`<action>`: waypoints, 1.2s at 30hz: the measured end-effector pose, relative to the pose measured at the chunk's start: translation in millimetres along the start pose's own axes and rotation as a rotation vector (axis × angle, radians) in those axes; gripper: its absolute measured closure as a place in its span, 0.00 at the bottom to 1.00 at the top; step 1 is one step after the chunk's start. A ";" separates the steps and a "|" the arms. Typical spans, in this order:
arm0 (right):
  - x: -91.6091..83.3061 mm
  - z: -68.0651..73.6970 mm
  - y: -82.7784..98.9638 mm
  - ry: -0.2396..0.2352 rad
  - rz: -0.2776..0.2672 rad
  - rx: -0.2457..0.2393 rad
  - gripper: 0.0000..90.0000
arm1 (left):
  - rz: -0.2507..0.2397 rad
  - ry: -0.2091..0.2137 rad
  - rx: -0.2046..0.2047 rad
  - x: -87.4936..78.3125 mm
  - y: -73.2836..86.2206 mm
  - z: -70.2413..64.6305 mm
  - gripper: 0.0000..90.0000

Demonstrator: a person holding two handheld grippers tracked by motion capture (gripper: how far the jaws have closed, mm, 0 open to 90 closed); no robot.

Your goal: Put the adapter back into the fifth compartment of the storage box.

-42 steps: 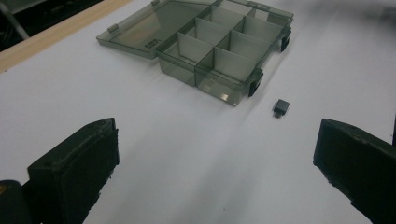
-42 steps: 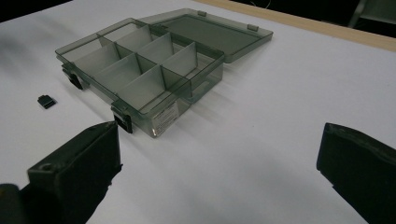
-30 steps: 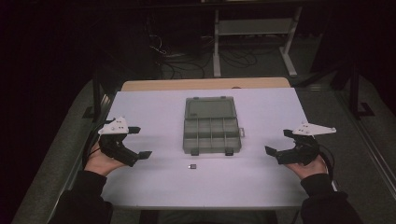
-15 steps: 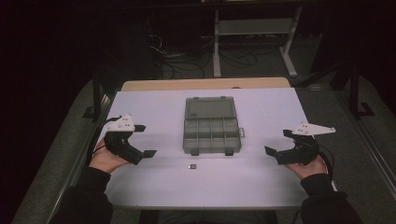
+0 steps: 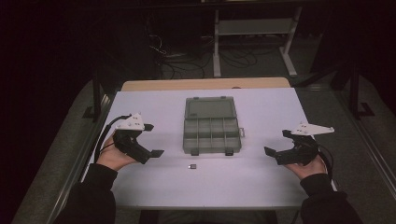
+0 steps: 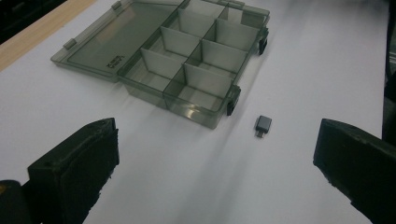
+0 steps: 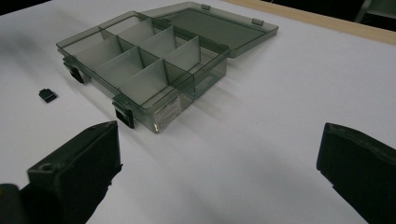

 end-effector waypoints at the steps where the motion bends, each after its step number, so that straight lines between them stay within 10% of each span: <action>1: 0.1 0.2 -0.1 -0.001 -0.001 0.000 0.00 | 0.004 0.001 0.003 1.8 -1.1 -0.9 0.00; 36: 0.7 2.7 -0.1 -0.019 0.004 -0.009 0.00 | 0.102 0.062 0.105 45.5 -18.8 -24.0 0.00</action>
Point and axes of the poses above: each handheld gripper's, and its own axes: x roughly forward along the jaws, y roughly out of its underside, z roughly to its left, the point moved 6 cm from there along x, roughly forward along the jaws, and after that the axes turned 5 degrees about -x, right-handed, at the moved point
